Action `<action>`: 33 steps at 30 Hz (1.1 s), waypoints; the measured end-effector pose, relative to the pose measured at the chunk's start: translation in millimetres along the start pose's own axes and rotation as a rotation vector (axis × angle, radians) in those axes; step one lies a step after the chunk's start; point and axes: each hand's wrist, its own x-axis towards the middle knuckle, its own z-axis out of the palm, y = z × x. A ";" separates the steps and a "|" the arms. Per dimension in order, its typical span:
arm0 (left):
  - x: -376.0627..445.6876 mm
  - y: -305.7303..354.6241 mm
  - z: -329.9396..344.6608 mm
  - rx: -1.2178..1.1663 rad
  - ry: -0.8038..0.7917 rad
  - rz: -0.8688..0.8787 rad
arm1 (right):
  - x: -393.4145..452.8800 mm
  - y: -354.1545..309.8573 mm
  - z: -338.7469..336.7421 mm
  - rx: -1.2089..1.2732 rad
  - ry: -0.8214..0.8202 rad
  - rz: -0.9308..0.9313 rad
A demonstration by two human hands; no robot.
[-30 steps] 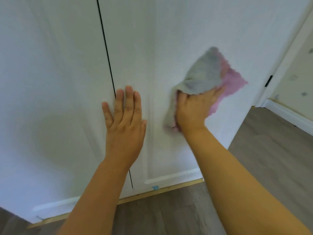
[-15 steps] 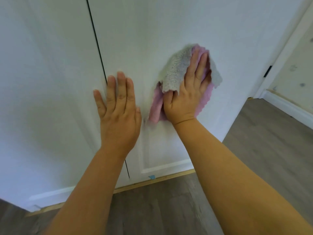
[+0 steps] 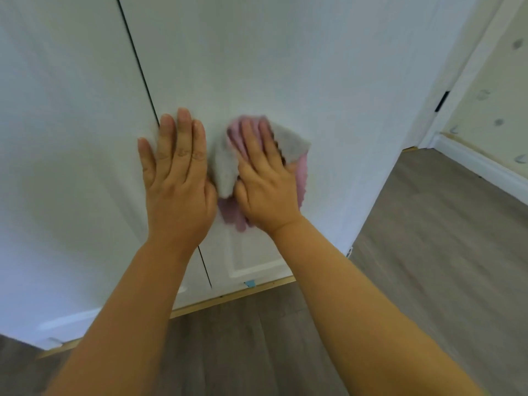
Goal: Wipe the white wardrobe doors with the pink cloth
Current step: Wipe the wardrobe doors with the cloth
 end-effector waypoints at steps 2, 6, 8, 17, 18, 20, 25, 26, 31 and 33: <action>0.5 6.6 5.3 -0.003 0.033 -0.037 | 23.3 -3.5 -1.4 -0.009 0.084 0.104; -5.0 10.7 13.3 -0.008 0.024 -0.077 | -5.4 -11.7 18.5 -0.053 0.021 0.174; -8.7 9.1 14.1 0.004 -0.002 -0.060 | -48.0 -13.0 33.4 -0.055 -0.041 0.139; -25.9 5.9 15.7 0.048 -0.021 0.014 | -110.6 -36.0 45.0 0.042 -0.112 0.253; -32.7 7.6 18.9 0.029 -0.022 0.001 | -99.9 -36.0 40.3 0.073 -0.096 0.248; -45.2 13.5 27.5 -0.007 -0.022 -0.020 | -69.3 -29.1 25.6 0.108 -0.047 0.222; -62.5 14.9 40.3 -0.055 0.001 0.035 | -34.6 -26.7 -1.7 0.152 -0.013 0.197; -63.3 12.7 40.7 -0.041 0.001 0.057 | -39.4 -26.8 -5.7 0.185 0.006 0.188; -64.2 7.9 44.5 0.032 -0.015 0.068 | -62.1 -8.5 -23.1 0.105 0.115 0.345; -65.1 10.8 45.9 0.061 -0.007 0.062 | -70.8 -6.4 -28.0 0.303 -0.012 0.663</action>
